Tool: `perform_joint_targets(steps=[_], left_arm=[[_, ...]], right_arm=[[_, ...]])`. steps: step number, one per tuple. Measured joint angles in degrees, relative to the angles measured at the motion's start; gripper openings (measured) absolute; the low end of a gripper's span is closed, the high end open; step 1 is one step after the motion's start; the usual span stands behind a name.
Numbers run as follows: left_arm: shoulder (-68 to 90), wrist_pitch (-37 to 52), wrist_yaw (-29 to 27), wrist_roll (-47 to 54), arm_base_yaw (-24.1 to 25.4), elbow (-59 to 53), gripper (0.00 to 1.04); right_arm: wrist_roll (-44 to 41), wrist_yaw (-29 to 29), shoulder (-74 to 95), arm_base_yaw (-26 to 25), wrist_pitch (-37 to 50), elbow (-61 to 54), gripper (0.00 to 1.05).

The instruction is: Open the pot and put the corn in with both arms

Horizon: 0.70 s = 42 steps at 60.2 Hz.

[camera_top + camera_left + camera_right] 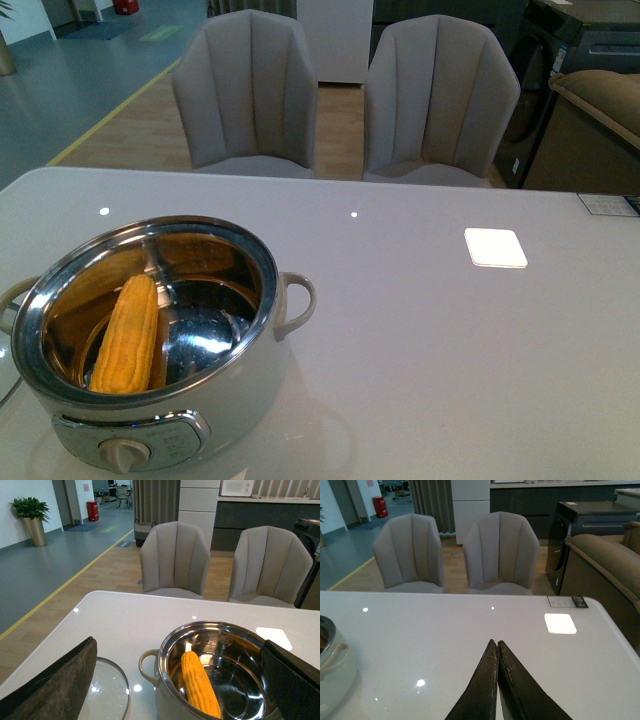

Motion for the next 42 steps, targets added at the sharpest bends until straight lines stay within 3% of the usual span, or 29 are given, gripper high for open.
perform_joint_targets(steps=[9, 39, 42], left_arm=[[0.0, 0.0, 0.0, 0.0, 0.0, 0.0, 0.98], [0.0, 0.0, 0.0, 0.0, 0.0, 0.0, 0.98], [0.0, 0.0, 0.0, 0.0, 0.0, 0.0, 0.98]], right_arm=[[-0.02, 0.0, -0.09, 0.0, -0.07, 0.0, 0.02], [-0.04, 0.0, -0.11, 0.0, -0.07, 0.0, 0.94], [-0.02, 0.0, -0.11, 0.0, -0.07, 0.0, 0.97]])
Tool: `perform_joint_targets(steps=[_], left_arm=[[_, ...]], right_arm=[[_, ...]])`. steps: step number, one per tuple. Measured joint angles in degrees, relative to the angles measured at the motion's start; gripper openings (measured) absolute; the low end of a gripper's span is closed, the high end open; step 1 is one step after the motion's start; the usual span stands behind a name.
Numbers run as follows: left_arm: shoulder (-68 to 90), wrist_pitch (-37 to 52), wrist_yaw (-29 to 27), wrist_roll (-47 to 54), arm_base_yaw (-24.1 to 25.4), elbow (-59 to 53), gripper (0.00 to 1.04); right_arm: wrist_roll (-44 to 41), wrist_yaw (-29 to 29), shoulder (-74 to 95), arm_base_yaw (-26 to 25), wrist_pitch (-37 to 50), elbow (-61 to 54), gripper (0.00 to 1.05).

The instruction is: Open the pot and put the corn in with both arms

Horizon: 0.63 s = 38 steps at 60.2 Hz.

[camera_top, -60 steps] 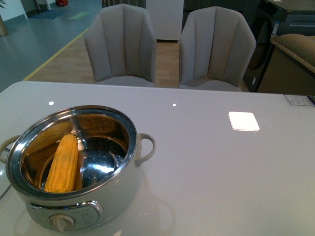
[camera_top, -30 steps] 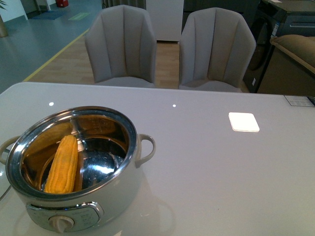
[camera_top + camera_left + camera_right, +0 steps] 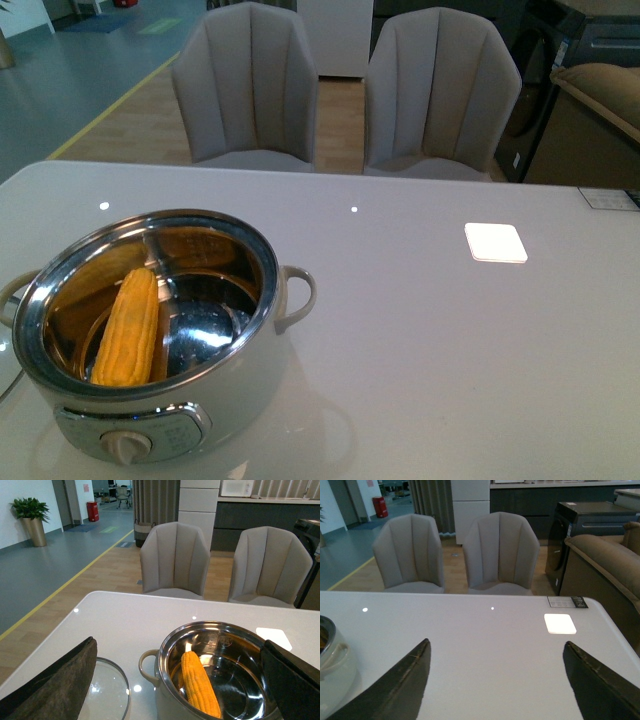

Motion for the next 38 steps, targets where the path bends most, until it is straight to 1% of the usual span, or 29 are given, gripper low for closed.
perform_joint_targets(steps=[3, 38], left_arm=[[0.0, 0.0, 0.0, 0.0, 0.0, 0.0, 0.98], [0.0, 0.0, 0.0, 0.0, 0.0, 0.0, 0.98]], right_arm=[[-0.02, 0.0, 0.0, 0.0, 0.0, 0.0, 0.96], [-0.02, 0.0, 0.0, 0.0, 0.0, 0.0, 0.96]])
